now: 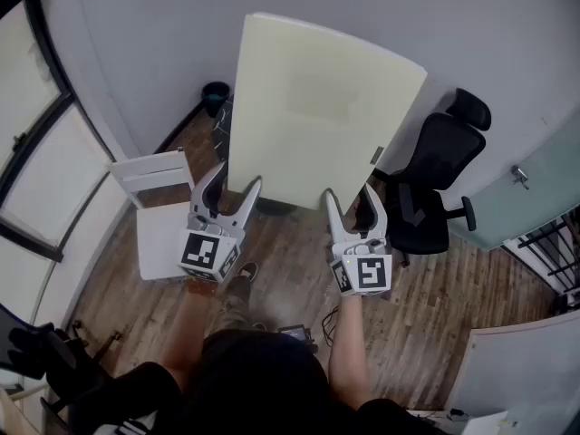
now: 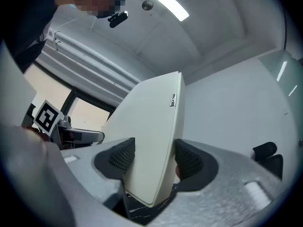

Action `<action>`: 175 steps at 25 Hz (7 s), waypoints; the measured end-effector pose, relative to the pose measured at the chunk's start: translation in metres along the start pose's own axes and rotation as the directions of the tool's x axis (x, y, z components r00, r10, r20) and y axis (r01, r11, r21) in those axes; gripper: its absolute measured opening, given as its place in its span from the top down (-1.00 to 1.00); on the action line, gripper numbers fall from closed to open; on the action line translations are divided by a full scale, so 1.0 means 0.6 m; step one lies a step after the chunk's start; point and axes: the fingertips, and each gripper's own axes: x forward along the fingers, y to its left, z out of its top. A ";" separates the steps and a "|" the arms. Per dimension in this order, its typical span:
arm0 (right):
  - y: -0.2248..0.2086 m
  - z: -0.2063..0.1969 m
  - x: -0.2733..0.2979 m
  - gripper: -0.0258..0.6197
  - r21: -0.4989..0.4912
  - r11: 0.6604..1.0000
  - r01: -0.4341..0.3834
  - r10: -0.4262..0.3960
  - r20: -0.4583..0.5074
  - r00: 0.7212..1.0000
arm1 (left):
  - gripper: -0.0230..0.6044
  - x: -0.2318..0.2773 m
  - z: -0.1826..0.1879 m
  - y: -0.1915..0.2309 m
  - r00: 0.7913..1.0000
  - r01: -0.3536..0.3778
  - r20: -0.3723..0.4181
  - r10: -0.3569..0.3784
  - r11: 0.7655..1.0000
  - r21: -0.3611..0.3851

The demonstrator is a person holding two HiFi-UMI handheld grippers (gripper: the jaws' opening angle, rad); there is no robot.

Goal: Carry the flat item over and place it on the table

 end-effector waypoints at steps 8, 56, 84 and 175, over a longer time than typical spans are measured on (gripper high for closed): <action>0.009 0.012 0.000 0.08 -0.036 0.999 -0.010 0.011 0.026 1.000 | 0.12 -0.006 0.002 0.006 1.000 0.002 0.006 -0.002 1.000 -0.015; -0.007 -0.088 0.096 0.08 0.016 1.000 -0.026 0.026 -0.049 0.998 | 0.12 0.062 -0.086 0.075 0.995 -0.021 -0.102 0.019 0.999 -0.025; -0.034 -0.171 0.183 0.08 0.045 0.999 -0.019 0.025 -0.120 0.992 | 0.12 0.138 -0.171 0.134 0.986 -0.028 -0.168 0.014 0.996 -0.080; -0.169 -0.456 0.453 0.07 0.111 0.982 0.154 -0.106 -0.351 0.930 | 0.12 0.445 -0.453 0.301 0.936 0.077 -0.316 -0.153 0.968 -0.240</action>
